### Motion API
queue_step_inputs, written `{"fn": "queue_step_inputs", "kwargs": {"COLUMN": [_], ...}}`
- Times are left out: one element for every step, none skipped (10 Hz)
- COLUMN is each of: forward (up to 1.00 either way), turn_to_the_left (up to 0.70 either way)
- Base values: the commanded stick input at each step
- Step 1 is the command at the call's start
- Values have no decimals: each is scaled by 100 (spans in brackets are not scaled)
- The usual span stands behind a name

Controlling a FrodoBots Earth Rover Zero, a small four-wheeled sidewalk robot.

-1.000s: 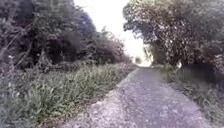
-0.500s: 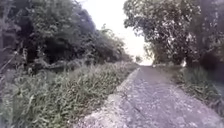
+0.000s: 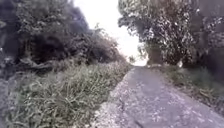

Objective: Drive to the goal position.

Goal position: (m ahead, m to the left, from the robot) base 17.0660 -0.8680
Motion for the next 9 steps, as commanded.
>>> {"fn": "queue_step_inputs", "kwargs": {"forward": [70, 70, 70, 70, 70, 70, 70, 70, 70], "turn_to_the_left": [-35, -35, -35, -35, -35, -35, -35, -35, -35]}}
